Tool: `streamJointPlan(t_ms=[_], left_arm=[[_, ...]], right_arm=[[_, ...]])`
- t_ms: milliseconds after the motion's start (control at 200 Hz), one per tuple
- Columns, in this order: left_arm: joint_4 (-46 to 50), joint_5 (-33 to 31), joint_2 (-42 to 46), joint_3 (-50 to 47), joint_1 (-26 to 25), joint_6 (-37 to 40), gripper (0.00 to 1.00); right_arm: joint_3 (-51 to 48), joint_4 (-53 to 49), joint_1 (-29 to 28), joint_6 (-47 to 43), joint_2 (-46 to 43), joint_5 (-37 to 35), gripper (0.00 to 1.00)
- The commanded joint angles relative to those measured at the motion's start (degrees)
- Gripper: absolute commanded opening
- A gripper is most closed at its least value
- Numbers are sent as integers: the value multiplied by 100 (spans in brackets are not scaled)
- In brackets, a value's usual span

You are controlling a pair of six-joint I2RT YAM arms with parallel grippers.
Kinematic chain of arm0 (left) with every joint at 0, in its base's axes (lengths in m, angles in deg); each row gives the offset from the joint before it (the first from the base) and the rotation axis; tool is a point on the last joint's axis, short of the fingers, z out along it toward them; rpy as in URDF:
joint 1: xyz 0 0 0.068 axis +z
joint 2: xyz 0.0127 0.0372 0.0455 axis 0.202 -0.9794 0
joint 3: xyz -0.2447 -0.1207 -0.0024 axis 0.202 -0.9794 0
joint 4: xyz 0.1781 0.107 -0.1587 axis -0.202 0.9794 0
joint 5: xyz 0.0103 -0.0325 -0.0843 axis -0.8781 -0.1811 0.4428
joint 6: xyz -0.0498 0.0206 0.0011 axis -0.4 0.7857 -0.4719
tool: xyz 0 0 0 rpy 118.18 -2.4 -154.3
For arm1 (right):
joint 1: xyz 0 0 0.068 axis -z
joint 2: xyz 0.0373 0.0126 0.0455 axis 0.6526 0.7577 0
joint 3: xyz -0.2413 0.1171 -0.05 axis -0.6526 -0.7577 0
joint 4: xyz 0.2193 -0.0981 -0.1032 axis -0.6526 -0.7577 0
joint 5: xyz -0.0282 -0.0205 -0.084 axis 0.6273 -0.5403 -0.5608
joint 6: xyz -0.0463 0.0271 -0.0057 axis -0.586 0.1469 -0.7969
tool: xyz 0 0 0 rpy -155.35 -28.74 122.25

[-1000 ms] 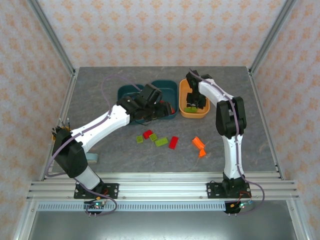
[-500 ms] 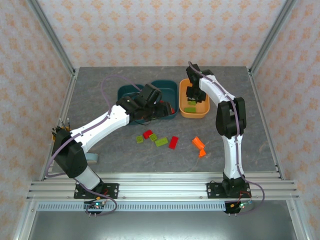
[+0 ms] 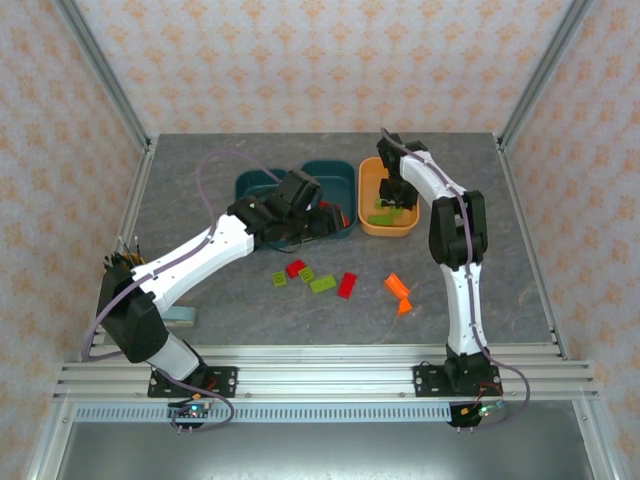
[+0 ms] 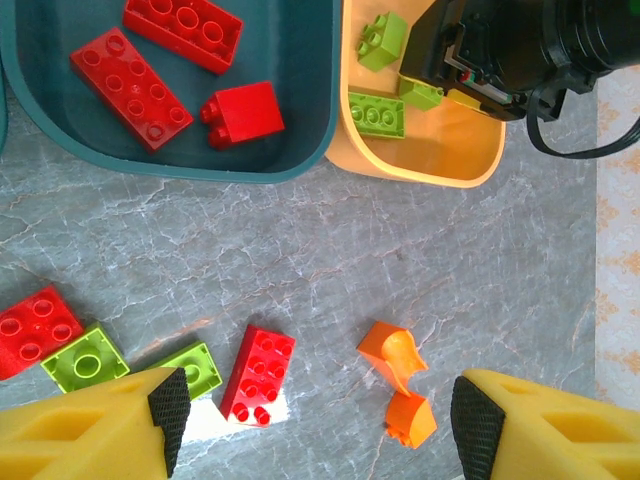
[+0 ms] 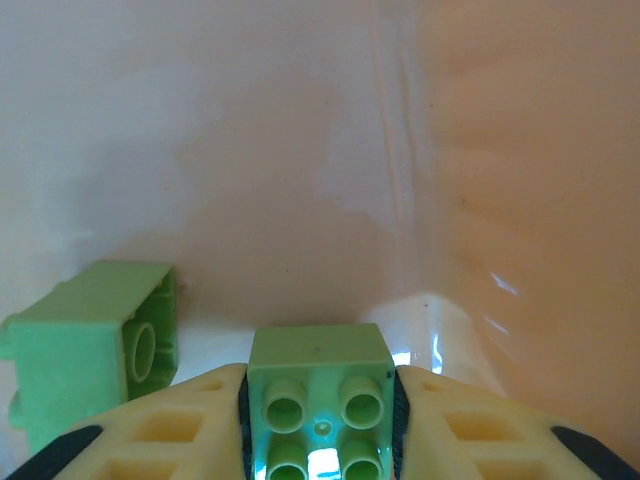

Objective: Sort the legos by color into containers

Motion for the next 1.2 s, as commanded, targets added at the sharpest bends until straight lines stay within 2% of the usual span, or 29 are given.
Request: streamJointPlan(t_ms=[0, 135, 300, 485, 621, 751, 861, 981, 1101, 1196], left_arm=[[218, -176, 194, -15, -78, 101, 73], [281, -181, 196, -29, -104, 86, 73], [480, -173, 207, -42, -114, -134, 73], [694, -295, 404, -322, -123, -511, 73], [868, -460, 631, -583, -121, -430, 73], [988, -471, 599, -711, -273, -248, 73], [913, -569, 259, -646, -675, -7, 70], [976, -762, -351, -212, -1090, 241, 67], [932, -799, -1047, 429, -1456, 342, 67], [887, -689, -1611, 907, -1628, -121, 69]], right_arm=[[236, -188, -13, -26, -152, -119, 49], [215, -161, -69, -58, -660, -77, 61], [-19, -259, -278, -133, -1580, -21, 62], [-1033, -194, -646, -124, -3034, 212, 62], [-2068, -128, -939, 57, -4213, 701, 63], [-3301, -176, -1460, 516, -5267, 945, 63], [-4402, -123, -1881, 1056, -6146, 1217, 63], [-5182, -275, -2043, 1562, -7092, 1389, 63], [-5280, -901, -2044, 1920, -7797, 799, 63], [-5107, -1296, -2048, 2066, -8090, 312, 63]])
